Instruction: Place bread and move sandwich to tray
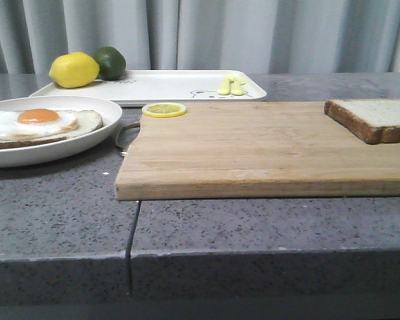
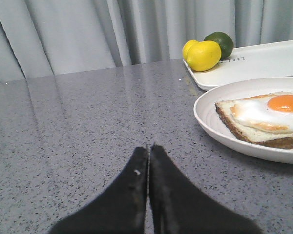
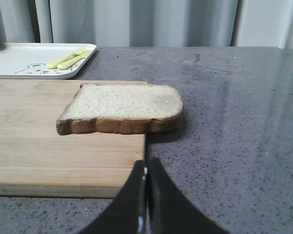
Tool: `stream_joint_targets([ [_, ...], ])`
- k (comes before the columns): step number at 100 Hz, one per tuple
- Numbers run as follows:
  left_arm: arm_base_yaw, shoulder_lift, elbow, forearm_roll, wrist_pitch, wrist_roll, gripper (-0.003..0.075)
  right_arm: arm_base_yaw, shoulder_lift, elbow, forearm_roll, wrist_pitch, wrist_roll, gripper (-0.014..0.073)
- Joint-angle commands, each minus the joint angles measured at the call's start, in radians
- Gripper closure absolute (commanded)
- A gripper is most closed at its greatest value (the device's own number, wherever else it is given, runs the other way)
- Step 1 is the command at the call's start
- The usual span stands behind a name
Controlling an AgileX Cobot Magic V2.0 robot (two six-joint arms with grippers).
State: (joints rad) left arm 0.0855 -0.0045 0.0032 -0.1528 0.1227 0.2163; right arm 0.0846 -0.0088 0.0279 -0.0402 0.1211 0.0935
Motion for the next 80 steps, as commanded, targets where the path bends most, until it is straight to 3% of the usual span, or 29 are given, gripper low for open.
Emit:
stream_joint_targets([
  [1, 0.000, -0.033, 0.013, -0.002, -0.075, -0.007, 0.0739, -0.003, -0.021, 0.000, -0.002, -0.077, -0.003, 0.0661],
  [80, 0.000, -0.033, 0.009, -0.010, -0.123, -0.007, 0.0739, -0.003, -0.021, -0.003, -0.002, -0.115, -0.004, 0.0661],
])
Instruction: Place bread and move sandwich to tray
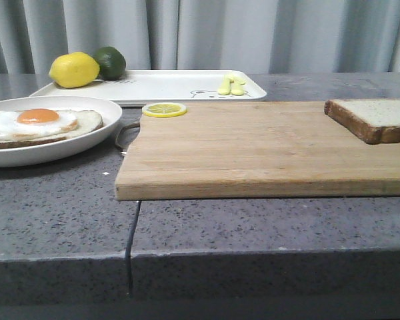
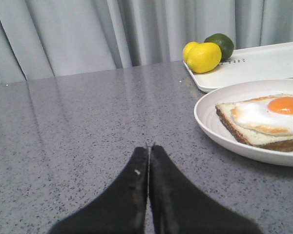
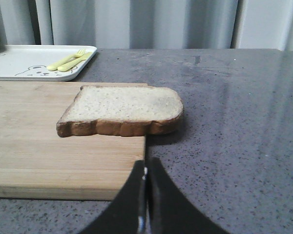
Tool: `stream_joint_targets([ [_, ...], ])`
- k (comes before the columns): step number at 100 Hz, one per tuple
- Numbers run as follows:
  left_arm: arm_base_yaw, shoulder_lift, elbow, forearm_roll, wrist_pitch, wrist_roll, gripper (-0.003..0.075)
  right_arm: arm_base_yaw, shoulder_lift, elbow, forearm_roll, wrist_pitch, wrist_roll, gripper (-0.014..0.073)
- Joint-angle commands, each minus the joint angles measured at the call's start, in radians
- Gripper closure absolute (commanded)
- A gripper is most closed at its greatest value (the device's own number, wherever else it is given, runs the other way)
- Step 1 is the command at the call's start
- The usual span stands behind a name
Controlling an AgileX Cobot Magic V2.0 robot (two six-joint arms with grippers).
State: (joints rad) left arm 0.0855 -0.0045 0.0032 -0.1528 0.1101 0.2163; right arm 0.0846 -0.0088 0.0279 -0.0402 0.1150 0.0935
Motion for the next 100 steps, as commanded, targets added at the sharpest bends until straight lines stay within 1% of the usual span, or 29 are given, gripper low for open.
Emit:
stream_joint_targets([
  [1, 0.000, -0.033, 0.007, -0.012, -0.110, -0.007, 0.0739, -0.003, -0.021, -0.003, -0.002, -0.132, -0.004, 0.0661],
  [10, 0.000, -0.033, -0.024, -0.064, -0.110, -0.007, 0.0739, -0.003, -0.021, -0.015, -0.002, -0.195, -0.003, 0.0661],
  [19, -0.003, -0.029, -0.082, -0.103, -0.071, -0.007, 0.0739, -0.003, -0.018, -0.070, -0.002, -0.154, -0.003, 0.0661],
  [28, -0.003, 0.007, -0.176, -0.132, -0.001, -0.007, 0.0739, -0.003, 0.003, -0.163, -0.002, -0.008, -0.003, 0.0661],
  [43, -0.003, 0.153, -0.377, -0.132, 0.233, -0.007, 0.0739, -0.003, 0.105, -0.348, -0.002, 0.244, -0.003, 0.0661],
  [53, -0.003, 0.300, -0.513, -0.147, 0.357, -0.007, 0.0739, -0.003, 0.203, -0.461, -0.002, 0.374, -0.003, 0.0661],
  [69, -0.003, 0.498, -0.719, -0.249, 0.514, -0.007, 0.0739, -0.003, 0.340, -0.635, -0.002, 0.530, -0.003, 0.0661],
  [84, -0.003, 0.634, -0.877, -0.360, 0.625, -0.007, 0.0739, -0.003, 0.438, -0.756, 0.000, 0.550, -0.003, 0.0661],
  [92, -0.003, 0.679, -0.925, -0.393, 0.680, -0.007, 0.0739, -0.003, 0.462, -0.795, 0.002, 0.549, -0.003, 0.0661],
  [100, -0.003, 0.712, -0.943, -0.395, 0.697, -0.007, 0.0739, -0.003, 0.468, -0.800, 0.002, 0.524, -0.003, 0.0661],
])
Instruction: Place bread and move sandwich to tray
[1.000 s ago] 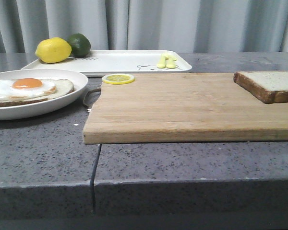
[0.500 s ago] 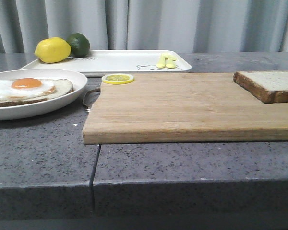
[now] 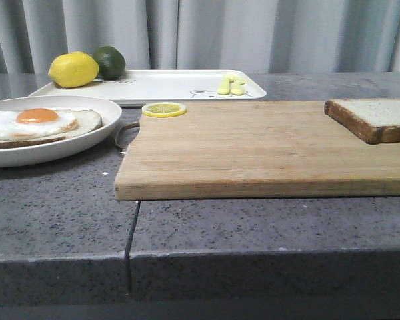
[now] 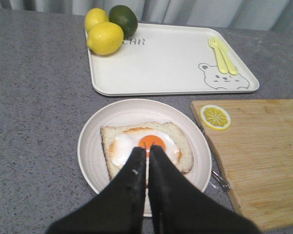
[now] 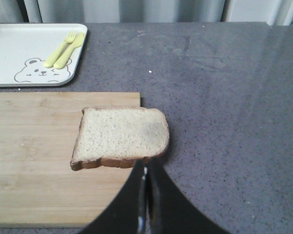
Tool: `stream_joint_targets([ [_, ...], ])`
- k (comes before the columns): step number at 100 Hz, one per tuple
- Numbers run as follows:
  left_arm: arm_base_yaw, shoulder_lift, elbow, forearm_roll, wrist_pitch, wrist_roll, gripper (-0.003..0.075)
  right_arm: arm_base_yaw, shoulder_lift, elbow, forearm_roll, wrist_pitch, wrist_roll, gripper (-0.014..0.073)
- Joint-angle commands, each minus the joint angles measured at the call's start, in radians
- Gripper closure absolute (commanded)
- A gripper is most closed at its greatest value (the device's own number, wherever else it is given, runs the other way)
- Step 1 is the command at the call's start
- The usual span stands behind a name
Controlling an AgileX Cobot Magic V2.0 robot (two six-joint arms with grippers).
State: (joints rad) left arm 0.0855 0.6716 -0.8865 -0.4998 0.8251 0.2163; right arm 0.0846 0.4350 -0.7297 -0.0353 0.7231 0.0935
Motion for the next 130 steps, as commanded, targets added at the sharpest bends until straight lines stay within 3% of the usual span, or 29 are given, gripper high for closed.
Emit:
stream_joint_targets([
  [1, -0.003, 0.038, -0.053, -0.048, -0.018, -0.007, 0.0739, -0.003, 0.024, -0.041, -0.003, -0.088, -0.003, 0.0661],
  [26, -0.003, 0.061, -0.053, -0.048, 0.005, 0.005, 0.0738, -0.003, 0.024, -0.040, -0.002, -0.100, -0.003, 0.0652],
  [38, -0.003, 0.061, -0.053, -0.048, 0.005, 0.019, 0.0685, -0.003, 0.024, -0.040, -0.002, -0.095, -0.003, 0.0519],
  [45, -0.003, 0.061, -0.053, -0.048, 0.007, 0.036, 0.0591, -0.003, 0.024, -0.040, -0.002, -0.095, -0.003, 0.0372],
  [55, -0.003, 0.061, -0.053, -0.048, 0.012, 0.036, 0.0374, -0.003, 0.024, -0.040, -0.002, -0.096, -0.003, 0.0143],
  [64, -0.003, 0.061, -0.053, -0.048, 0.014, 0.036, 0.0204, -0.003, 0.024, -0.040, -0.002, -0.096, -0.003, 0.0049],
  [73, -0.003, 0.061, -0.053, -0.048, 0.014, 0.036, 0.0143, -0.003, 0.024, -0.040, -0.002, -0.096, -0.003, 0.0051],
  [130, -0.003, 0.061, -0.053, -0.048, 0.012, 0.036, 0.0146, -0.003, 0.024, -0.040, -0.002, -0.149, -0.003, 0.0053],
])
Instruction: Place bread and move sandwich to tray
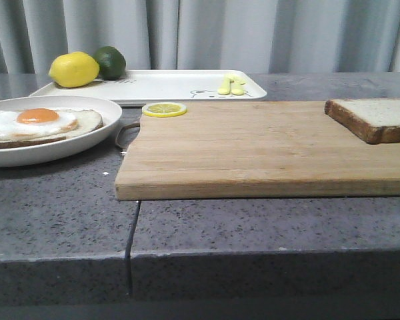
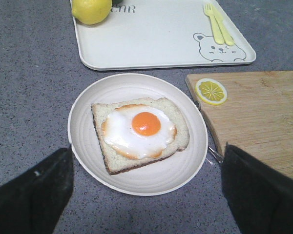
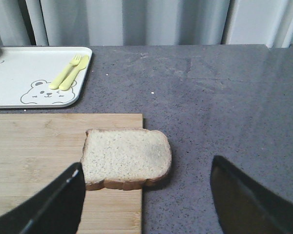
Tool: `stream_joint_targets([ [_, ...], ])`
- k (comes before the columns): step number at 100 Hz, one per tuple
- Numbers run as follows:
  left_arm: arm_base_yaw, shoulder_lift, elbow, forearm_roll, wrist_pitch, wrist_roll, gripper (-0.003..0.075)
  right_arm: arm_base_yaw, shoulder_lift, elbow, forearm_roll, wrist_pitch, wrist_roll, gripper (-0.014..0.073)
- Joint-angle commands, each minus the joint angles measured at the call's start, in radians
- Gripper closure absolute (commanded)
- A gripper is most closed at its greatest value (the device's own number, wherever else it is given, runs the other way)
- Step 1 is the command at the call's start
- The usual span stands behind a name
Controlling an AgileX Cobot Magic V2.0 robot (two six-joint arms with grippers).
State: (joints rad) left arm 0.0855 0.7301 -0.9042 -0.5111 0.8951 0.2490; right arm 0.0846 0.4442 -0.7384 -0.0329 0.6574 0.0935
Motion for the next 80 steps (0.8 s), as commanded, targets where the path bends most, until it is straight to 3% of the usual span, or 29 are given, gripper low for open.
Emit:
stream_joint_targets([
  [1, -0.003, 0.003, -0.036, -0.036, -0.058, 0.004, 0.0146, -0.003, 0.015, -0.031, -0.004, -0.083, -0.003, 0.0053],
  [47, -0.003, 0.003, -0.036, -0.036, -0.058, 0.004, 0.0146, -0.003, 0.021, -0.031, 0.012, -0.026, -0.010, 0.0053],
  [66, -0.003, 0.003, -0.036, -0.036, -0.058, 0.004, 0.0146, -0.019, 0.077, -0.033, 0.174, -0.049, -0.127, 0.0053],
  [80, -0.003, 0.003, -0.036, -0.036, -0.058, 0.004, 0.0146, -0.110, 0.158, -0.033, 0.361, -0.088, -0.281, 0.0053],
])
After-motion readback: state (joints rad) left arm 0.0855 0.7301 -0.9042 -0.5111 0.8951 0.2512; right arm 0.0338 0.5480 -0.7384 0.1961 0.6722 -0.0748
